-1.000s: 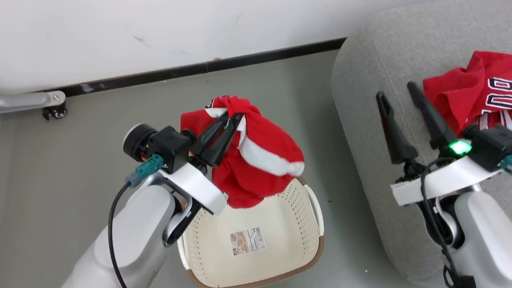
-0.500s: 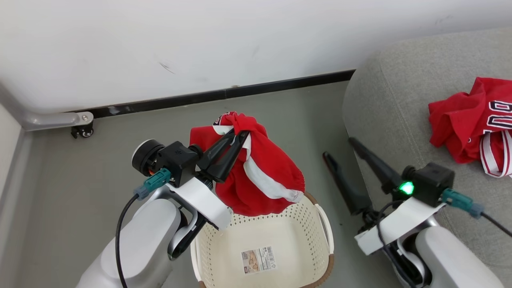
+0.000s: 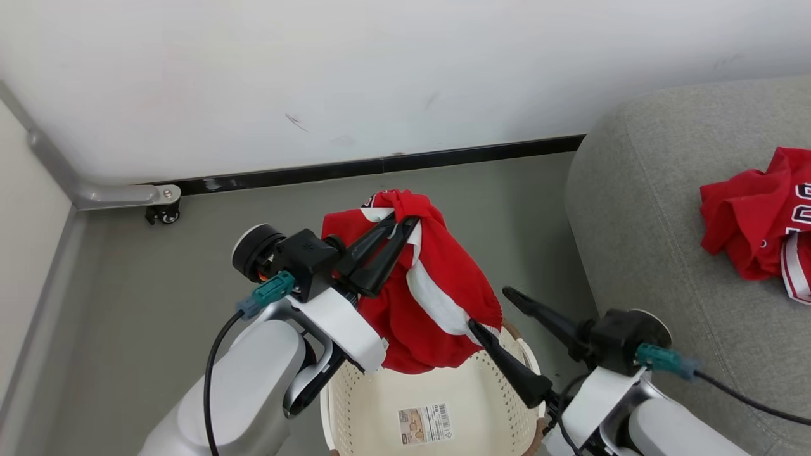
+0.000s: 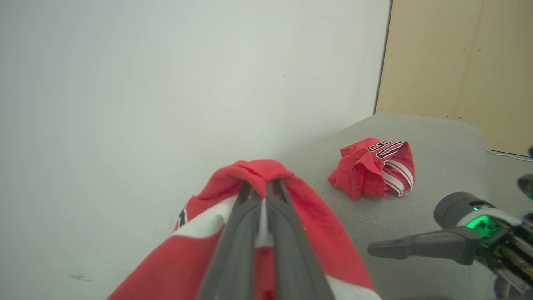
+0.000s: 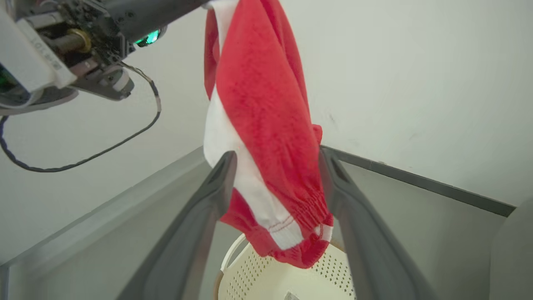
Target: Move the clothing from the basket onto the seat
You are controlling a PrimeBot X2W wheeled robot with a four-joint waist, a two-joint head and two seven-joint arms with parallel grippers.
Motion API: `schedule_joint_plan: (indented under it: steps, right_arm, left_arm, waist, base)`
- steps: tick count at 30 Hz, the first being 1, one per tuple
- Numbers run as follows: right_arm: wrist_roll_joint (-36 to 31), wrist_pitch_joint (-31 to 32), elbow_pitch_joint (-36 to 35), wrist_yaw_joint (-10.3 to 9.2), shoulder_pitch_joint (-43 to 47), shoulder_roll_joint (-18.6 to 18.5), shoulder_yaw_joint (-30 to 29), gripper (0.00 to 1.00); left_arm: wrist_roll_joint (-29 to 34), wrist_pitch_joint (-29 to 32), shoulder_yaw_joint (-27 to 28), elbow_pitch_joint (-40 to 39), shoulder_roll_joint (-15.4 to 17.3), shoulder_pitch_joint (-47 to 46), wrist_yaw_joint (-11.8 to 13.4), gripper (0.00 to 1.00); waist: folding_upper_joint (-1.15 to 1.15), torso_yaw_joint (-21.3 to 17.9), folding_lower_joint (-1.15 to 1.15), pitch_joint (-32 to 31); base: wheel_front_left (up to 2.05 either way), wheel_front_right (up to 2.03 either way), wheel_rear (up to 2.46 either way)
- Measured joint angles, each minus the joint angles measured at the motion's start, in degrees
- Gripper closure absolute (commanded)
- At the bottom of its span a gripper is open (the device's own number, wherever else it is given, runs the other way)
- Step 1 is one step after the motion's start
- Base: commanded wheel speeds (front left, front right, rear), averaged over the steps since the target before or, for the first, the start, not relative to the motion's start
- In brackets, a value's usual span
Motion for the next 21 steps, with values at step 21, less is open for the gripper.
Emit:
schedule_joint_plan:
  steps: [21]
  right_arm:
    - [-1.1,0.0,9.9,-0.01,-7.8,1.2,7.2,0.0]
  left_arm:
    - [0.0,2.3,-5.0,-2.5,-2.0,-0.1,-0.5,1.0]
  waist:
    - [0.0,4.2,0.0,-0.4]
  base:
    - [0.0,0.0,0.0]
